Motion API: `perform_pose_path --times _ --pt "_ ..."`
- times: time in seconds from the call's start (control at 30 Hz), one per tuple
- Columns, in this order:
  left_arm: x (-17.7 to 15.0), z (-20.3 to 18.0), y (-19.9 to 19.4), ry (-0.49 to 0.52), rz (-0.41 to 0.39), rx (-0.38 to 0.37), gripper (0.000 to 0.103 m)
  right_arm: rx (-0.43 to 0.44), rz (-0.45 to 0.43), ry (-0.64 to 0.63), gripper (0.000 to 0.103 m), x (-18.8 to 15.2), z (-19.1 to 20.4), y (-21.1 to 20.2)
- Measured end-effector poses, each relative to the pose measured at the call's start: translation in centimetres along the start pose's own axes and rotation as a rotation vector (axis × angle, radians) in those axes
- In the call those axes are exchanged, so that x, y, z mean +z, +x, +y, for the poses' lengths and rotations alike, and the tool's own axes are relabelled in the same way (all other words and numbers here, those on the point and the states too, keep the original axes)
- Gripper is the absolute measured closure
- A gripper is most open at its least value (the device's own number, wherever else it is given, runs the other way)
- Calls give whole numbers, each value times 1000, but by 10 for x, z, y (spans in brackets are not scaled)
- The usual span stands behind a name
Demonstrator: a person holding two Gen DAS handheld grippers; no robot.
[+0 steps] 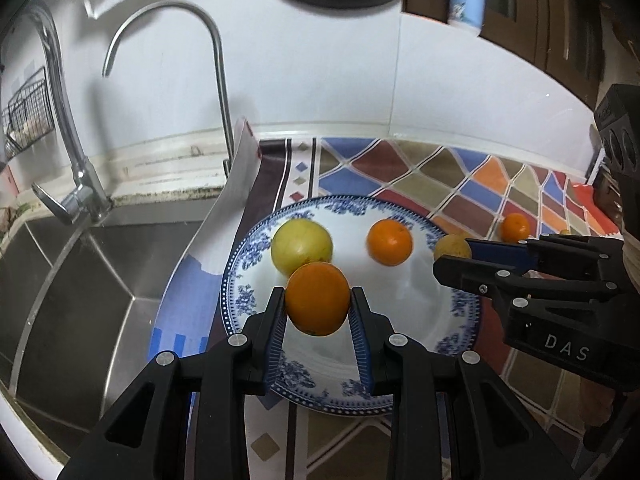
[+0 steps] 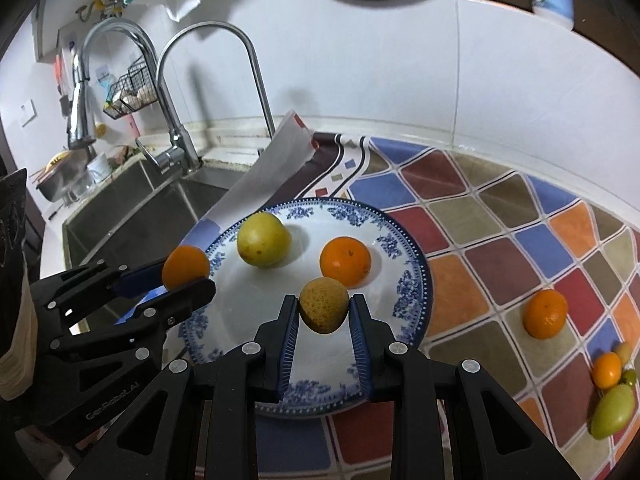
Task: Organize fruits
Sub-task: 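Carry the orange and small brown fruit over the plate with both grippers, then lower both fruits onto the plate and open both grippers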
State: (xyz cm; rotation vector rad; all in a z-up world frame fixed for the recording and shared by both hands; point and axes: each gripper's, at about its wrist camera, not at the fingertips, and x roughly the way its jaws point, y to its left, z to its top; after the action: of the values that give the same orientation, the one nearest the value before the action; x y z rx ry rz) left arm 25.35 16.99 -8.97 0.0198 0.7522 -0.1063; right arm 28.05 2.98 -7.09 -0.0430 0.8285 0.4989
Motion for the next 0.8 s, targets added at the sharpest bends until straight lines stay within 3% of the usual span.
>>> perform_pose_path --times 0.33,0.63,0.7,0.77,0.8 --pt "-5 7 29 -16 61 11 72 25 57 5 76 1 -5 32" --pt "-5 9 34 -20 70 15 69 28 71 17 76 0 -8 43" --pt "-3 9 31 -21 64 9 59 29 67 26 73 0 -8 42" --pt "-1 9 27 -18 47 20 58 29 63 30 62 0 -9 40" --pt "1 9 24 -18 41 28 56 22 58 30 62 0 -8 37"
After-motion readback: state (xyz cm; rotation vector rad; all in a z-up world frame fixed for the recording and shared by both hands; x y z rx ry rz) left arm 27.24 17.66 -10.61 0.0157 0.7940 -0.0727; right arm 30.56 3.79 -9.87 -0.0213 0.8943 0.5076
